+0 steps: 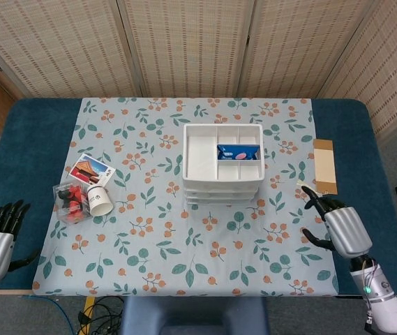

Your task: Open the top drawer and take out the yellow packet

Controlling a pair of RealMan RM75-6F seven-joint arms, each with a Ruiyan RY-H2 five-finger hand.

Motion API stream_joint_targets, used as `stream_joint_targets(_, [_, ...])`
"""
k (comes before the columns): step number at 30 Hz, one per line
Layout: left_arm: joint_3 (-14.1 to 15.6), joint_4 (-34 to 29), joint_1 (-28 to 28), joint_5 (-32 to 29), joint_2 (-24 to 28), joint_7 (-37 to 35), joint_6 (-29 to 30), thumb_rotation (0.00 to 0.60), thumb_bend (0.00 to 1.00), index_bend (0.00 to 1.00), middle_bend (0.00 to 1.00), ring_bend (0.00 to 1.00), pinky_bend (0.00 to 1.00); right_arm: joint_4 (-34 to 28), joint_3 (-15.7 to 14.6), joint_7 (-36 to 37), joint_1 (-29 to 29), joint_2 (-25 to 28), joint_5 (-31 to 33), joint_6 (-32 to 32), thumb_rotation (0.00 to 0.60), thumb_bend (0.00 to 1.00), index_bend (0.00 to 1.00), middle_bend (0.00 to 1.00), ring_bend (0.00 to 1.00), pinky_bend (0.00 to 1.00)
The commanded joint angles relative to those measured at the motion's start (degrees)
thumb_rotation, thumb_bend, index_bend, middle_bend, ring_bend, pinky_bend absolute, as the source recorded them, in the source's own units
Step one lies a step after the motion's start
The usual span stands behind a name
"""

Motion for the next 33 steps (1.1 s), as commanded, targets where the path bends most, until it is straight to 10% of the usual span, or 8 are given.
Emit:
stream_joint_targets(1, [0.1,0.0,0.2,-0.1,0.1,0.0,0.1,0.600,0.19,0.07,0.06,0.03,0.07,-1.9,0.4,1.9,3.0,-1.7,2.0,-4.7,0.600,0.28,0.06,0.59,0.60,0.68])
stream_joint_targets(12, [0.3,-0.1,0.5,-0.5,0.3,-0.1,0.1,0.600,0.19,0.07,0.06,0.03,0.07,-2.4,0.1,23.3,10.6,-5.9,5.2,-18.0,0.600,0.43,0.03,0.74,0.89,0.88])
stream_joint_targets(33, [0.5,-0.4,1.5,-0.9,1.2,-0.4,1.0,0.600,0.19,0.07,0.06,0.03,0.07,6.3,4.7,41.1,20.0,-17.6,12.3,-28.1,0.600,0.56,0.00,0.76,0.93,0.88])
